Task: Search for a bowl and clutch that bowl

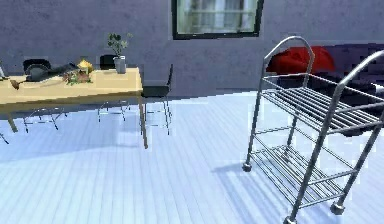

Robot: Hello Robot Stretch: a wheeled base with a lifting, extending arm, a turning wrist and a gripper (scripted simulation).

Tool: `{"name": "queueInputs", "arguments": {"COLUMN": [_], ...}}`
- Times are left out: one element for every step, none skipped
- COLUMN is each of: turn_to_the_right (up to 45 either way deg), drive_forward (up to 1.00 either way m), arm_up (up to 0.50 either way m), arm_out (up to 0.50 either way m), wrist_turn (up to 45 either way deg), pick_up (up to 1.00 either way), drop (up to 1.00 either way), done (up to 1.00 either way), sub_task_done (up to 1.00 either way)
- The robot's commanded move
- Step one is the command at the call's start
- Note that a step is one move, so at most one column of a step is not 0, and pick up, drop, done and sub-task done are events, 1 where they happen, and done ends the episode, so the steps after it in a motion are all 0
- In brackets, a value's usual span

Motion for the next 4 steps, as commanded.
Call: {"name": "queueInputs", "arguments": {"turn_to_the_right": [-45.0,-6.0,0.0,0.0], "drive_forward": [0.0,0.0,1.0,0.8], "arm_up": [0.0,0.0,0.0,0.0], "arm_out": [0.0,0.0,0.0,0.0], "wrist_turn": [0.0,0.0,0.0,0.0], "pick_up": [0.0,0.0,0.0,0.0], "drop": [0.0,0.0,0.0,0.0], "done": [0.0,0.0,0.0,0.0], "sub_task_done": [0.0,0.0,0.0,0.0]}}
